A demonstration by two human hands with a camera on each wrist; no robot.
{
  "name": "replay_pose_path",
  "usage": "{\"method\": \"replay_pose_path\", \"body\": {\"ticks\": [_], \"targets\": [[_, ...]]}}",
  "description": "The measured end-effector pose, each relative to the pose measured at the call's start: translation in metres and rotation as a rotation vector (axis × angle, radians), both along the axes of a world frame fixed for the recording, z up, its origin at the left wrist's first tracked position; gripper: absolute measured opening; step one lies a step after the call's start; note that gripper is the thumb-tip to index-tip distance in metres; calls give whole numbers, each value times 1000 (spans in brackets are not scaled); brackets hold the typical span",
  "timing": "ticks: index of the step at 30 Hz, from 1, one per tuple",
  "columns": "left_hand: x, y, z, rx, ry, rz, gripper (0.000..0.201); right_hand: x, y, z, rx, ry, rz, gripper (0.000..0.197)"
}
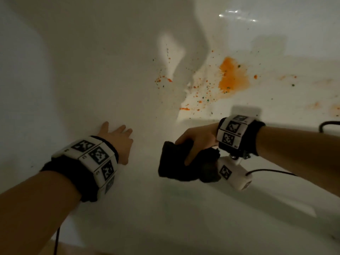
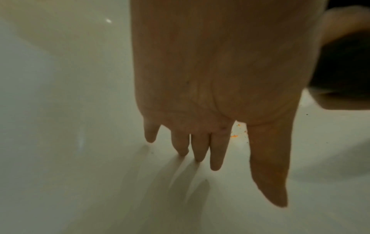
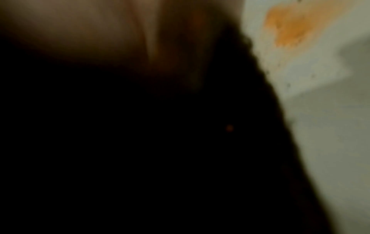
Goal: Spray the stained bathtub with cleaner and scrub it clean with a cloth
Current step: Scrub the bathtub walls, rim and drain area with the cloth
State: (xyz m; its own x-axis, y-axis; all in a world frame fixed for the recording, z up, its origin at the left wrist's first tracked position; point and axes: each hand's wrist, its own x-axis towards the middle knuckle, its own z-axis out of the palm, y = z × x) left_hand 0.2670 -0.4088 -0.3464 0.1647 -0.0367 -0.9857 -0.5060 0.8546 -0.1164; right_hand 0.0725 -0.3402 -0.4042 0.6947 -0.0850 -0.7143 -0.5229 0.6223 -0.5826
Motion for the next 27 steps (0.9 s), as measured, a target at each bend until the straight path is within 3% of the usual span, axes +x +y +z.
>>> {"method": "replay_pose_path", "body": {"ticks": [4,7,10,14,19,22,27], "targets": [[5,-9,16,-1,-60,-46,76,27,27,33,166,-190,4,23],[12,-14,20,-10,-56,-58,72,48,48,34,2,-201,154,25],[12,-14,19,-14,-37,-20,69,53,54,24,-58,-120,83,16],[3,-9,12,-63,33,29,61,56,55,6,-180,65,-25,25],[-7,-10,6,-111,64,51,58,55,47,-38,-309,393,62,28],[-4,-12,6,-140,66,48,58,54,39,-51,-315,447,116,24],[8,-12,11,-150,71,49,61,42,7,-22,-416,419,2,13]]}}
